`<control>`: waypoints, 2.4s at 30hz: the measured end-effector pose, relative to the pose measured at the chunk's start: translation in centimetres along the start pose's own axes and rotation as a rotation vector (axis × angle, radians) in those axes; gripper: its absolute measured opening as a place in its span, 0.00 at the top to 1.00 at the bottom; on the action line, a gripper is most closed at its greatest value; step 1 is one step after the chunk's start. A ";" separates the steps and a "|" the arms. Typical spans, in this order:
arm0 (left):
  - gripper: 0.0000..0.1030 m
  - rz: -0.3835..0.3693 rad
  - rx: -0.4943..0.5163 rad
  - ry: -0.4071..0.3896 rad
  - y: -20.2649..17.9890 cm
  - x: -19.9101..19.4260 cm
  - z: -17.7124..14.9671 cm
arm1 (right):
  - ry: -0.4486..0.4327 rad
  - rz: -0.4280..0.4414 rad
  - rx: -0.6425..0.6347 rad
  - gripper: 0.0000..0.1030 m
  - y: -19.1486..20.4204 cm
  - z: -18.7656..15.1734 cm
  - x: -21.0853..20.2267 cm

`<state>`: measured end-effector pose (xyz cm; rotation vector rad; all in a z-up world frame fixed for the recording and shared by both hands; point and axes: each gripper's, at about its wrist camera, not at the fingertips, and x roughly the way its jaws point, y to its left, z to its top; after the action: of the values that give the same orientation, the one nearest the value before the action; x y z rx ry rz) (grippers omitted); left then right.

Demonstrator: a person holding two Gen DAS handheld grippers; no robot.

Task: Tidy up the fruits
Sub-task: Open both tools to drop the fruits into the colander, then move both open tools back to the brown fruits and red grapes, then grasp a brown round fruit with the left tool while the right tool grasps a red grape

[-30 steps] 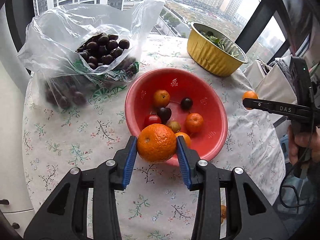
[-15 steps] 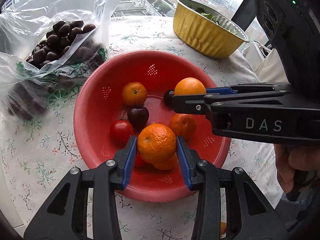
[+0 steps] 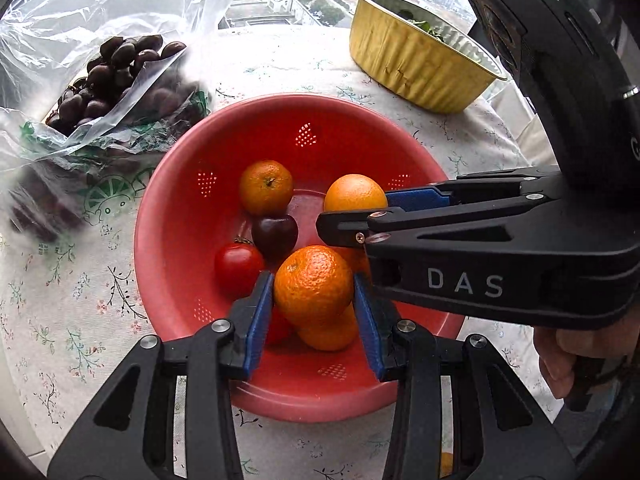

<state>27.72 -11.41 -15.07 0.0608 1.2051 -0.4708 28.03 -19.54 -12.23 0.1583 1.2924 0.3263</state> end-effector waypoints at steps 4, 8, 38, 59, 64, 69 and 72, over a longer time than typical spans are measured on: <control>0.54 0.003 -0.002 0.001 0.0 -0.1 -0.1 | 0.001 0.000 0.010 0.59 0.1 0.1 0.2; 0.52 0.005 -0.007 -0.011 0.0 -0.8 -0.3 | 0.003 0.000 0.009 0.59 0.2 -0.2 0.0; 0.01 -0.084 0.112 0.074 -4.8 -6.7 -18.1 | -0.020 -0.001 0.188 0.32 -3.2 -19.6 -7.4; 0.01 -0.048 0.179 0.143 -5.9 -7.1 -22.7 | 0.019 -0.055 0.025 0.45 0.9 -26.2 -4.9; 0.01 -0.039 0.160 0.142 -5.4 -7.6 -23.2 | 0.039 -0.065 -0.009 0.50 1.4 -26.2 -3.9; 0.01 -0.035 0.153 0.138 -5.4 -7.7 -23.2 | 0.043 -0.071 -0.035 0.54 1.4 -26.2 -3.8; 0.01 -0.034 0.153 0.140 -5.5 -7.6 -23.2 | 0.046 -0.079 -0.052 0.57 1.6 -26.0 -3.6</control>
<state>3.05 -7.20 -15.59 0.2081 1.3074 -0.5959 1.98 -20.95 -15.53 0.0564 1.3311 0.2972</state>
